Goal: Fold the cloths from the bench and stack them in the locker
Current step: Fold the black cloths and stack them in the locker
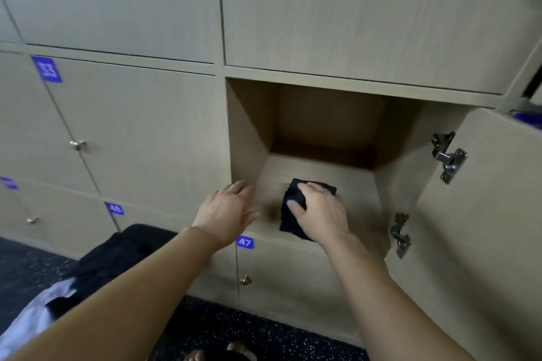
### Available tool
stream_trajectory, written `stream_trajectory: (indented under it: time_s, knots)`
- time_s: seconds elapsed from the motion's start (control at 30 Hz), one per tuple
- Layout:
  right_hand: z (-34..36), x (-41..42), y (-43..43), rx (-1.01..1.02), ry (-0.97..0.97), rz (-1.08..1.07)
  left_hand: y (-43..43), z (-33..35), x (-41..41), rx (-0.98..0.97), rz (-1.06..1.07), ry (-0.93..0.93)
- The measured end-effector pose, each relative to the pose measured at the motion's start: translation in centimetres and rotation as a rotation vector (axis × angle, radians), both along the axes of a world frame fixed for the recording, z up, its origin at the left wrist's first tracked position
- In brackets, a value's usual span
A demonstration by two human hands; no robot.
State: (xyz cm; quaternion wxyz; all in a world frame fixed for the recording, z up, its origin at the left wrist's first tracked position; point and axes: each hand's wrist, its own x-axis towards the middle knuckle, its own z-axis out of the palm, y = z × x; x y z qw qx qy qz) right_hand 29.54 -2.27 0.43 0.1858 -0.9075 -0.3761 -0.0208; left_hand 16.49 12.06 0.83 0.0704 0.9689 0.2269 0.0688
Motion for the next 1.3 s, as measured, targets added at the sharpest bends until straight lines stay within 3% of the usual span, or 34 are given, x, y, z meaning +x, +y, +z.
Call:
stream_trajectory:
  time_s: [0.37, 0.63, 1.13, 1.3]
  knots:
    - [-1.3, -17.7, 4.6, -0.037, 0.055, 0.300, 1.9, -2.1, -21.6, -0.042, 0.306, 0.053]
    - [-4.6, -24.5, 8.1, -0.094, 0.089, 0.437, 3.8, -5.8, -31.3, -0.087, 0.463, 0.066]
    - [-12.5, -23.0, 17.6, -0.203, 0.231, 0.416, 10.0, -15.3, -29.8, -0.160, 0.602, 0.047]
    - [-15.6, -23.2, 20.9, -0.236, 0.228, 0.451, 11.1, -18.1, -28.6, -0.181, 0.679, -0.061]
